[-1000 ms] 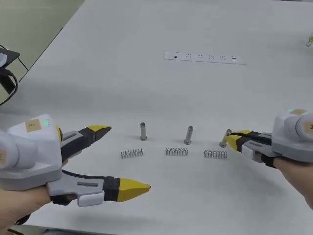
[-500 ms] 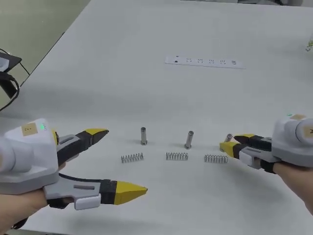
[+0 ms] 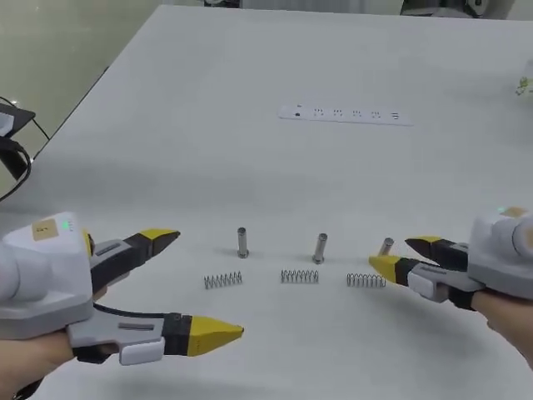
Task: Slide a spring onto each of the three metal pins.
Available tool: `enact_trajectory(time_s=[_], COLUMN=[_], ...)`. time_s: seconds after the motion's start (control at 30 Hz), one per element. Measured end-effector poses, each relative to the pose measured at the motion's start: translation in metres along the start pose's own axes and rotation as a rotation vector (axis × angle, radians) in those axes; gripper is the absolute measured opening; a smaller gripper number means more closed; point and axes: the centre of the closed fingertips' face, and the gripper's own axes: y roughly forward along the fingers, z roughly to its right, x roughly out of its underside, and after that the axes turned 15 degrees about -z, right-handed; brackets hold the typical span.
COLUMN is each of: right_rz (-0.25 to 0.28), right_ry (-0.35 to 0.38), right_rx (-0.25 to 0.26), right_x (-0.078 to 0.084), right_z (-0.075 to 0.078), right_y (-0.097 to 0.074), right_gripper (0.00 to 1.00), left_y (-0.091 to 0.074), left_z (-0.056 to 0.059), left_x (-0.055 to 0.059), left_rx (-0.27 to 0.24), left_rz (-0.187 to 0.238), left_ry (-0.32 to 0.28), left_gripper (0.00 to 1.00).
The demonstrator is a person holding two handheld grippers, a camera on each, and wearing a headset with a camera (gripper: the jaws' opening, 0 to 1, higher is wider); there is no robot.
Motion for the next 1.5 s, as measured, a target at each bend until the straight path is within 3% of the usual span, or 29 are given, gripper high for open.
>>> enact_trajectory(time_s=[0.37, 0.93, 1.3, 1.5], right_rz=[0.011, -0.065, -0.140, -0.175], right_ry=[-0.077, -0.357, -0.514, -0.585], right_rx=[-0.009, 0.011, 0.005, -0.019], right_x=[0.000, 0.016, 0.023, 0.023], right_z=[-0.006, -0.020, -0.023, -0.030], right_y=[-0.008, -0.020, -0.024, -0.023], right_gripper=[0.51, 0.54, 0.49, 0.41], left_y=[0.003, 0.002, 0.001, 0.000], left_z=[0.000, -0.001, 0.000, -0.002], left_x=[0.002, 0.004, 0.008, 0.009], left_rx=[0.008, -0.002, -0.011, -0.016], left_rz=[-0.014, -0.030, -0.038, -0.038], left_ry=[0.008, 0.018, 0.024, 0.018], left_gripper=[0.98, 0.98, 0.98, 0.98])
